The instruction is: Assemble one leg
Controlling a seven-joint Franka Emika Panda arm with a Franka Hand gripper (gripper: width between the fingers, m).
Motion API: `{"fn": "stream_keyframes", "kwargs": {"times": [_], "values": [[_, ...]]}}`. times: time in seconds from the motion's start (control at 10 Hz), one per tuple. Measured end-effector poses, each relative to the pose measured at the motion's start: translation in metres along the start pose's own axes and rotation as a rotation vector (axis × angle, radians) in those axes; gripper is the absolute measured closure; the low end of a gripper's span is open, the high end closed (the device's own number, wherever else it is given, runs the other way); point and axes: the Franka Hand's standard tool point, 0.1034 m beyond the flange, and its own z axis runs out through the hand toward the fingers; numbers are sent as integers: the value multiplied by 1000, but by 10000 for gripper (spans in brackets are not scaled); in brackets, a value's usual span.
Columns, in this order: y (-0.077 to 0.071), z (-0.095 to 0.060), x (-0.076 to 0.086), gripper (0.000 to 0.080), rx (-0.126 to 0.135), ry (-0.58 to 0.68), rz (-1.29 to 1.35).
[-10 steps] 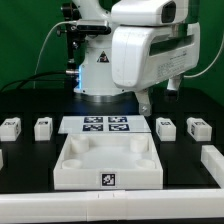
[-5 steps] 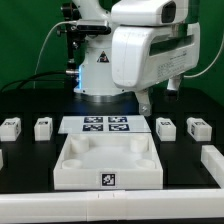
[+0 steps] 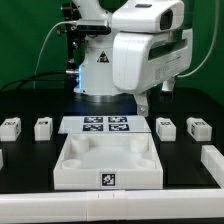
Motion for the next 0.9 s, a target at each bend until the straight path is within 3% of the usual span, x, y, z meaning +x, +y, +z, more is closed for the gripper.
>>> {"fn": "stream_keyframes", "kwargs": {"times": [0.4,0.7,0.9], "values": [[-28,28,-47,150,18,-8,-240],[-25,33,-65,150,35,-12,-286],[-25,34,-66,150,36,-14,-288]]}}
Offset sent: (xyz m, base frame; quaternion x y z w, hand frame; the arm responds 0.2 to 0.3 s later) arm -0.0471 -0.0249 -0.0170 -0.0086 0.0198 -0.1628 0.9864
